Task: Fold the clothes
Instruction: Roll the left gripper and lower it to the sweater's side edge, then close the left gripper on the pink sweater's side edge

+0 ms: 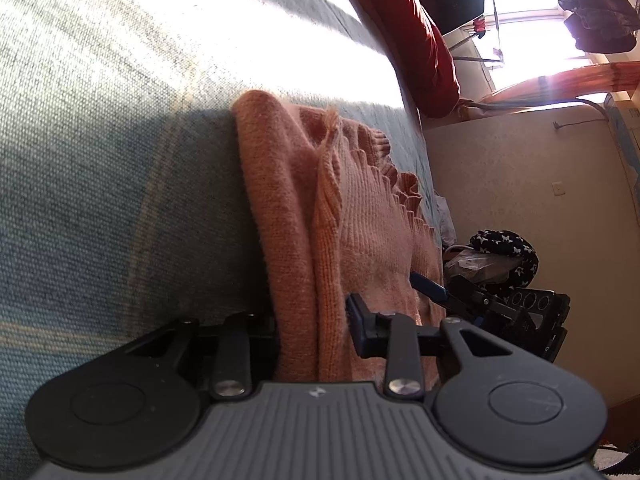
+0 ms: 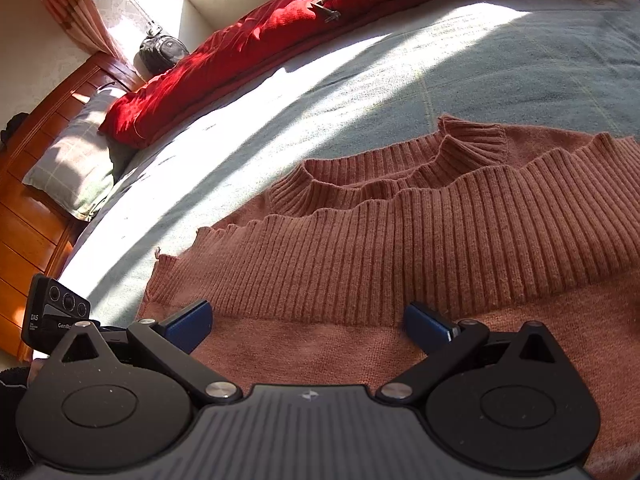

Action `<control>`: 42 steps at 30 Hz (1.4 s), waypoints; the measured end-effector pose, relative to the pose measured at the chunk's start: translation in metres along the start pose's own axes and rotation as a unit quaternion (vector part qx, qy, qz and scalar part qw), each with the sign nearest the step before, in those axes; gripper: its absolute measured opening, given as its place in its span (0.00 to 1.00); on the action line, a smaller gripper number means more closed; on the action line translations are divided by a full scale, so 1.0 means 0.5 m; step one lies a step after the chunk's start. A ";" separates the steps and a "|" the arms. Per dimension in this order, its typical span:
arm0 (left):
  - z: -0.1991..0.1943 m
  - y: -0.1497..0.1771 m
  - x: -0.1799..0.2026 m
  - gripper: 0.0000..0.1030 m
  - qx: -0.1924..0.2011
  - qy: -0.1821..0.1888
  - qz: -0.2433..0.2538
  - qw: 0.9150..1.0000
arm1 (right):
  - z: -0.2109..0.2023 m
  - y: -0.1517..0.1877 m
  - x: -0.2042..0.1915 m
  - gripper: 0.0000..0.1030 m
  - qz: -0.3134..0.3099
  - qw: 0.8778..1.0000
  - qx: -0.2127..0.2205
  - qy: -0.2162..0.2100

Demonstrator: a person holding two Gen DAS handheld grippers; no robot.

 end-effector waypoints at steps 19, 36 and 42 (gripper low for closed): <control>0.020 -0.008 -0.004 0.28 0.004 0.017 0.006 1.000 | 0.000 0.016 -0.049 1.00 0.021 1.000 -0.020 0.011; 0.009 0.002 -0.005 0.29 0.019 0.008 0.013 1.000 | -0.064 0.035 -0.091 1.00 0.005 0.999 -0.003 0.039; 0.006 0.004 -0.008 0.29 0.022 0.007 0.005 1.000 | 0.039 -0.029 -0.049 1.00 -0.018 0.999 -0.013 0.045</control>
Point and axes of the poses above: each gripper's, at about its wrist camera, not at the fingertips, and z roughly the way its jaws point, x to its right, y to its underside, the point moved 5 cm from there along z, roughly the way its jaws point, and after that the axes turned 13 degrees about -z, right-handed, at the moved point
